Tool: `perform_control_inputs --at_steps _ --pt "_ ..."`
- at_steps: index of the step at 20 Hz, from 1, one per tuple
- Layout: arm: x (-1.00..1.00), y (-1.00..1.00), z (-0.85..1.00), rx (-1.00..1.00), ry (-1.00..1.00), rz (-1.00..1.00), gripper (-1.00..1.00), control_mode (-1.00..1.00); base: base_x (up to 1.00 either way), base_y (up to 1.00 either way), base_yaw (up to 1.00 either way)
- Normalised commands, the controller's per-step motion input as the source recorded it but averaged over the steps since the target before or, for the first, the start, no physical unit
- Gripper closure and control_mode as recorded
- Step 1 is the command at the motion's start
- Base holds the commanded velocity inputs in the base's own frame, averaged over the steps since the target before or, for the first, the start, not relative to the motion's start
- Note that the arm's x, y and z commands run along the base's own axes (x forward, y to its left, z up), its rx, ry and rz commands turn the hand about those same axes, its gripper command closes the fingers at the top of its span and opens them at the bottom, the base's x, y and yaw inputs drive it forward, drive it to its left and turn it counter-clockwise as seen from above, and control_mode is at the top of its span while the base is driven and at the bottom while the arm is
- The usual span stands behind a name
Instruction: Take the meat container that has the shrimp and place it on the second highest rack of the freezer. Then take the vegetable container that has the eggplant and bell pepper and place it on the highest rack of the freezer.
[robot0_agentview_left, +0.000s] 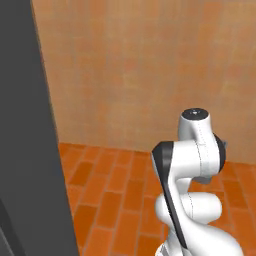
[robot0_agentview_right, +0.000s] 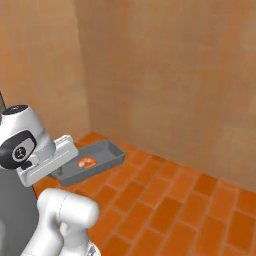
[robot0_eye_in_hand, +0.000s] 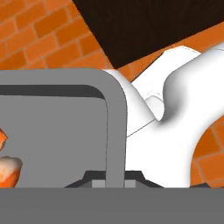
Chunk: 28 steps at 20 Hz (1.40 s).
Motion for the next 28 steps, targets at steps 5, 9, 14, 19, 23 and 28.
perform_control_inputs --at_steps 5,9,14,19,23,28 --pt "0.0 0.0 0.0 0.0 0.0 0.0 1.0 1.0 0.45 0.36 0.75" --pt "0.0 0.0 0.0 0.0 0.0 0.0 1.0 1.0 0.31 0.28 0.81" --pt "0.0 0.0 0.0 0.0 0.0 0.0 1.0 1.0 0.15 0.09 0.78" --pt "0.0 0.0 0.0 0.0 0.0 0.0 1.0 1.0 0.0 0.0 0.72" --pt "0.0 0.0 0.0 0.0 0.0 0.0 1.0 1.0 0.0 0.0 0.69" --pt "0.0 0.0 0.0 0.0 0.0 0.0 1.0 1.0 0.1 0.0 0.71"
